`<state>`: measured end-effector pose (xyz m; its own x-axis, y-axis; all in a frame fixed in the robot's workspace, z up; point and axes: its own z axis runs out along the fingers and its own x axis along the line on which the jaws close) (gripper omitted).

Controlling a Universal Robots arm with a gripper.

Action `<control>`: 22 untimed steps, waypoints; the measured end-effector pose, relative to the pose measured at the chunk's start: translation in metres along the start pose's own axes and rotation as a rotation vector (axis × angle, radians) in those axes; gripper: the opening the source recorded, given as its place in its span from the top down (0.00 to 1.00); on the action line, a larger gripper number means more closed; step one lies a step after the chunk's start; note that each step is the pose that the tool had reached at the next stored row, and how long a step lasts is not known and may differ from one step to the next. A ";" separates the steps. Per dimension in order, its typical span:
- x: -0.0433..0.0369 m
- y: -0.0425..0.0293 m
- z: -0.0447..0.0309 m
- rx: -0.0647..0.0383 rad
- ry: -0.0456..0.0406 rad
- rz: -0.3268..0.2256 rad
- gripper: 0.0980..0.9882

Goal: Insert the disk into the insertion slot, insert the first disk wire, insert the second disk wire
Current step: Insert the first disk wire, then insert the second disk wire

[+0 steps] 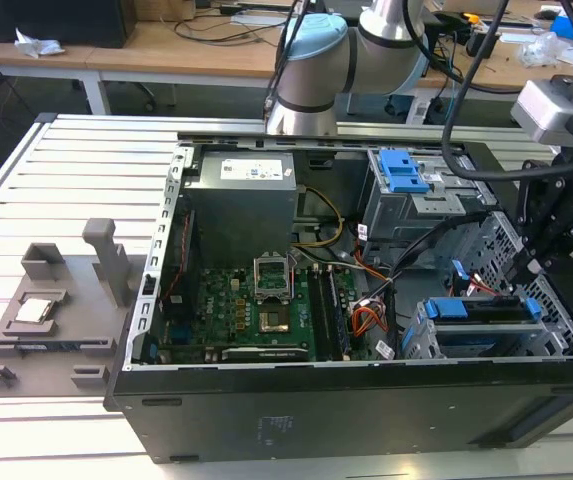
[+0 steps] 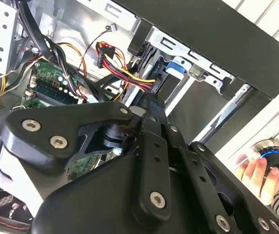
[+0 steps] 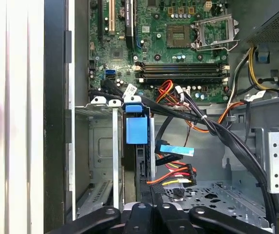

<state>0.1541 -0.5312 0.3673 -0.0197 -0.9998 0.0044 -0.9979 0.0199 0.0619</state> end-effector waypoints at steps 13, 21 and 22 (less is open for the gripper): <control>0.0000 0.0000 -0.0002 0.000 0.0000 0.000 0.99; 0.0001 0.0074 0.0002 0.000 0.0001 0.000 0.99; 0.0001 0.0088 0.0003 0.000 0.0001 0.000 0.99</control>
<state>0.1453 -0.5311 0.3676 -0.0196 -0.9998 0.0045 -0.9979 0.0198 0.0619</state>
